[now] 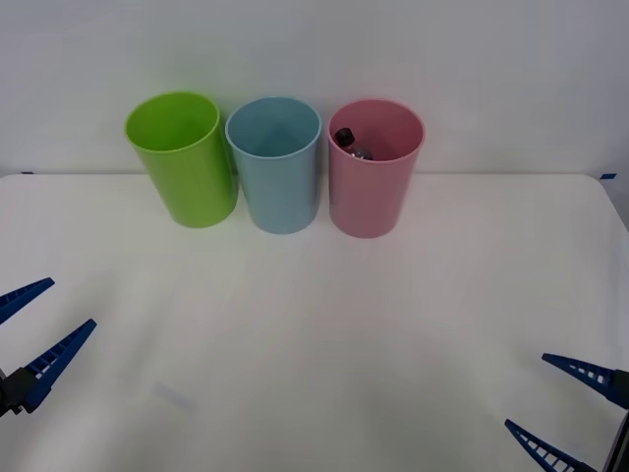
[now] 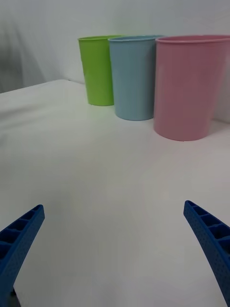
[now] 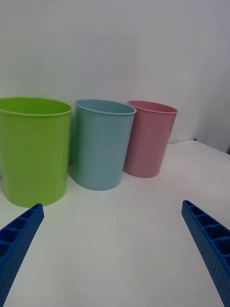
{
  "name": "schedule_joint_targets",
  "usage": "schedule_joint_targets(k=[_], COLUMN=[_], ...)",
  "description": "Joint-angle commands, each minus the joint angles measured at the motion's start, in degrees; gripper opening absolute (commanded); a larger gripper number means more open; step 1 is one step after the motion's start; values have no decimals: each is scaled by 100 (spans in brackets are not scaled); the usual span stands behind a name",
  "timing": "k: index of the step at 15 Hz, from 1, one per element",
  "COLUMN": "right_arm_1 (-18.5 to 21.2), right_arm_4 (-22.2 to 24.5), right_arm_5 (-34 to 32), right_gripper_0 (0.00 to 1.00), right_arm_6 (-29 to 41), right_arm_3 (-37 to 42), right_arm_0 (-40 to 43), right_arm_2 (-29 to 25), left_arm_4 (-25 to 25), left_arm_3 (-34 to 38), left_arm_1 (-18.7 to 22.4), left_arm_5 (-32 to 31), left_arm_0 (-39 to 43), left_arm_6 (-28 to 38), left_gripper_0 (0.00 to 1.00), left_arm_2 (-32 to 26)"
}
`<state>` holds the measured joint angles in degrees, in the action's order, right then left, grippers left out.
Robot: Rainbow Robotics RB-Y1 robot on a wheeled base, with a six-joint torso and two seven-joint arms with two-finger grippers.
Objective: Grasp the object on the table and drop it into the matching bin: aluminum can to the light blue bin, PET bottle to the pink bin.
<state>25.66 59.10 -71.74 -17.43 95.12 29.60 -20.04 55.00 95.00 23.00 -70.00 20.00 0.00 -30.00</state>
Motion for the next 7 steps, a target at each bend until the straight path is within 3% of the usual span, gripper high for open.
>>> schedule_joint_targets(k=[1,7], right_arm_1=[0,-9], right_arm_4=[49,163], right_arm_5=[-50,-59], right_gripper_0=[100,100], right_arm_6=[-32,-6], right_arm_3=[-2,-2], right_arm_0=[169,213], right_arm_2=[-132,-150], left_arm_4=[0,0], left_arm_3=[0,0], left_arm_1=[0,0], left_arm_5=[0,0], left_arm_0=[0,0], left_arm_6=[0,0], left_gripper_0=[100,100], left_arm_2=[0,0])
